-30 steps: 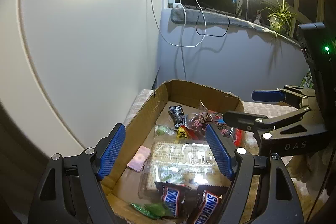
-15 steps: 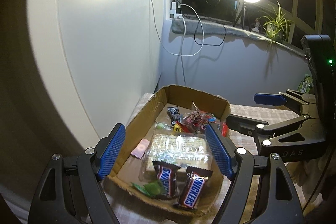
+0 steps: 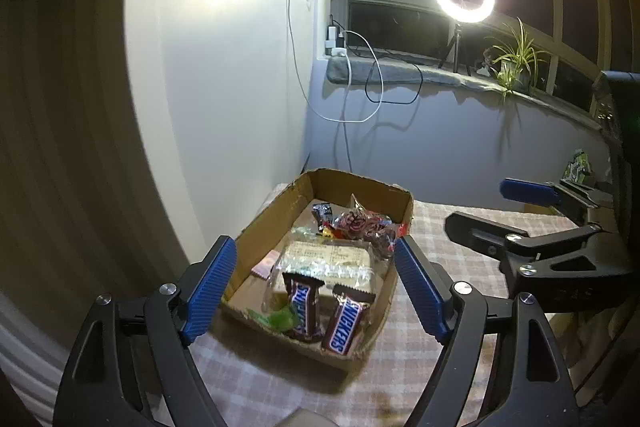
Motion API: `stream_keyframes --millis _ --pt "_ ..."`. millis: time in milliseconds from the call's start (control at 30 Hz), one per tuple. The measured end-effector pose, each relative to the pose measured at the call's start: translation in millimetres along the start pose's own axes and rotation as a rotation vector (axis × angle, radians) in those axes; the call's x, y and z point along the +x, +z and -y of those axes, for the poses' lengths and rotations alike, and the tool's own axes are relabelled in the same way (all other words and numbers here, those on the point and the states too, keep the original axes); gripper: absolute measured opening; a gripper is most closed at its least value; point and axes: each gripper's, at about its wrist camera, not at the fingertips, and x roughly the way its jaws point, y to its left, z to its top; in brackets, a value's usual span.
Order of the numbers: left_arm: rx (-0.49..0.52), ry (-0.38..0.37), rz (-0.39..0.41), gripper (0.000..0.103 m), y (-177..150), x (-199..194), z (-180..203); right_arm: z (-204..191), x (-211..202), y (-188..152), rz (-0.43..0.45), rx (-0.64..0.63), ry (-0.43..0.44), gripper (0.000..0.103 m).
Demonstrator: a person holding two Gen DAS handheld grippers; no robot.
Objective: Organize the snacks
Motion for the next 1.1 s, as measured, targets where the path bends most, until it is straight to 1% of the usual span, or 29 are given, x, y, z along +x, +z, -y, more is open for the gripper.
stream_keyframes --millis 100,300,433,633,1100 --pt "-0.01 0.018 0.004 0.081 -5 -8 1 1 -13 -8 0.012 0.002 -0.021 0.103" --pt "-0.035 0.054 0.007 0.081 -17 -23 3 4 -35 -28 0.023 0.014 -0.067 0.103" --pt "-0.056 0.063 -0.006 0.081 -26 -27 6 4 -48 -45 0.027 0.031 -0.091 0.103" --pt "-0.053 0.069 -0.024 0.081 -35 -33 8 3 -57 -64 0.02 0.045 -0.1 0.103" --pt "-0.05 0.073 -0.005 0.081 -32 -42 12 4 -67 -62 0.035 0.053 -0.094 0.103"
